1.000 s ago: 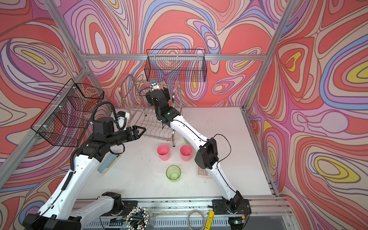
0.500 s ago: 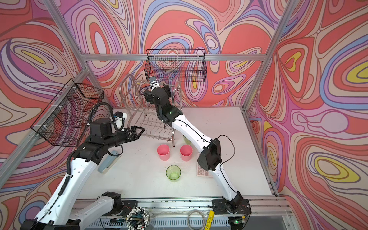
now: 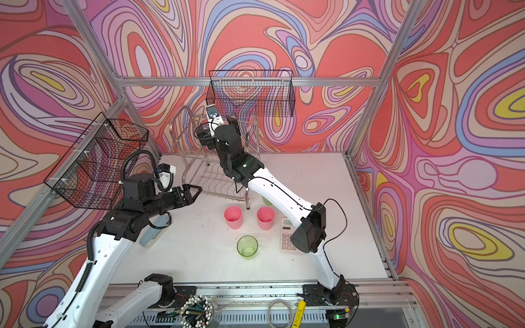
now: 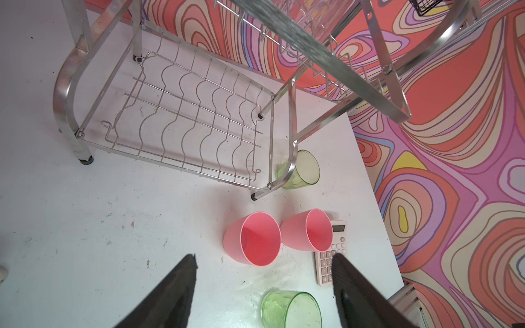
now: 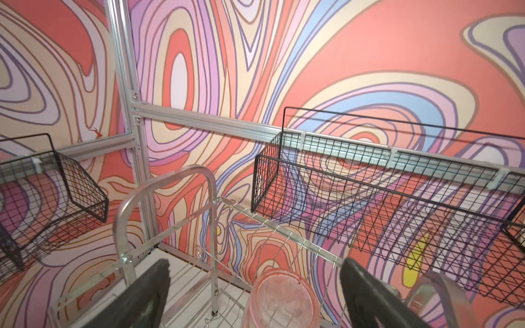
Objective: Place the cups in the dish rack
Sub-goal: 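Release the clear cup and withdraw the right gripper from the rack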
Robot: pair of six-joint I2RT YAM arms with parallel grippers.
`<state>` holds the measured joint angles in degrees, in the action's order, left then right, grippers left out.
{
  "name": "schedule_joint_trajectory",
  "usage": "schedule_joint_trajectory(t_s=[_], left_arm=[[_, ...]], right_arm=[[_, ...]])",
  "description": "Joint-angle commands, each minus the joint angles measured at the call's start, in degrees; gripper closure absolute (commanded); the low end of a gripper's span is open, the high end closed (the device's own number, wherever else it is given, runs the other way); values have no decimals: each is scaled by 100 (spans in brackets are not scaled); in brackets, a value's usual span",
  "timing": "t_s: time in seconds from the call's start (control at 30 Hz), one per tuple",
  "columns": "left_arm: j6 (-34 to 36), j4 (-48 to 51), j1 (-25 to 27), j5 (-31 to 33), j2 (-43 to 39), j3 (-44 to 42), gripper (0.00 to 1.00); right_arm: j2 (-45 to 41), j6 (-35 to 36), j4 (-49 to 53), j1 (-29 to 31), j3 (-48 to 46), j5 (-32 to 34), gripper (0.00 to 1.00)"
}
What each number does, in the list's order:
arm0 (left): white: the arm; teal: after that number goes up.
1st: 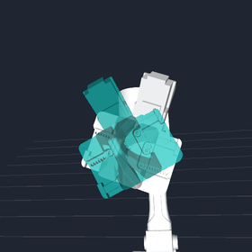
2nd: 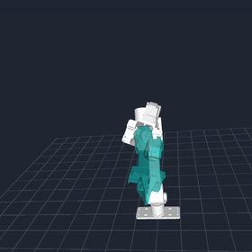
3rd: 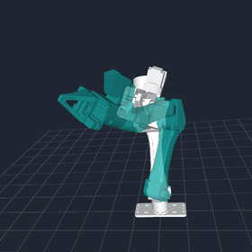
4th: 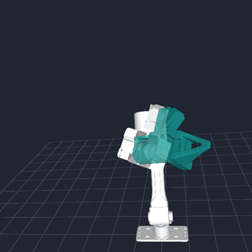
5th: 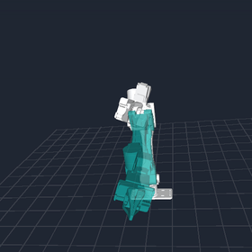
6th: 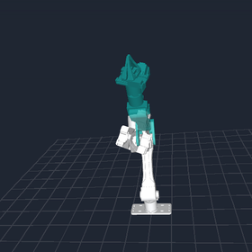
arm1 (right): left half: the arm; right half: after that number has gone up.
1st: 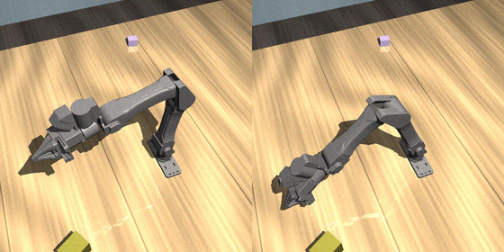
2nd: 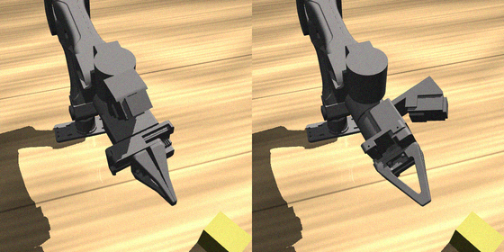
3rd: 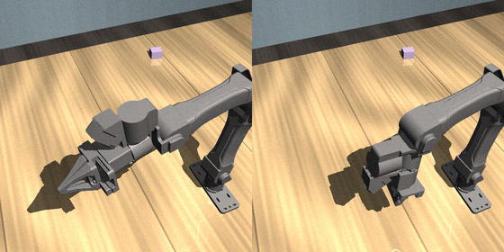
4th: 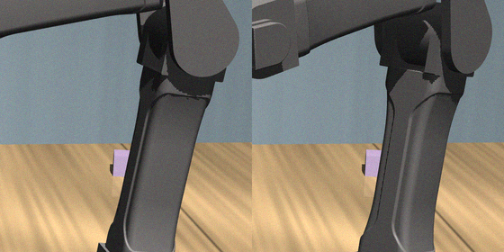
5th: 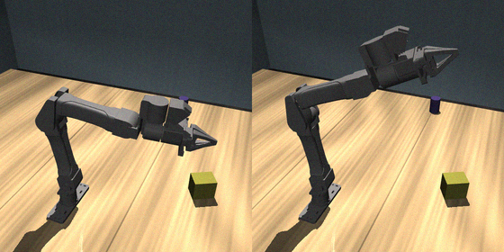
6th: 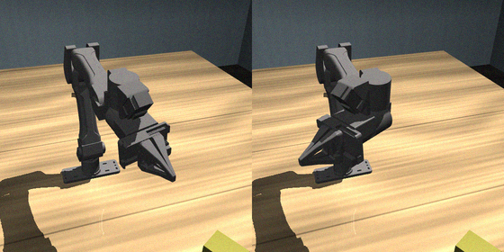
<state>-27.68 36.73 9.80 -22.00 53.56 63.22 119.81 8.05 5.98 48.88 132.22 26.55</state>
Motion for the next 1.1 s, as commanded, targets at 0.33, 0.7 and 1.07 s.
schedule_joint_trajectory(t_s=[0.33, 0.7, 1.07], left_arm=[[96, 655, 22, -28, -129, -211, 23], [-30, 726, 362, 211, 38, -534, 24], [-360, 692, 1009, 708, 284, -781, 26]], right_arm=[[-2763, -691, 439, 79, -2523, 398, 7], [-4827, -1769, 2318, 60, -4333, 1239, 11], [-5280, -3123, 3635, -889, -5512, 176, 16]])
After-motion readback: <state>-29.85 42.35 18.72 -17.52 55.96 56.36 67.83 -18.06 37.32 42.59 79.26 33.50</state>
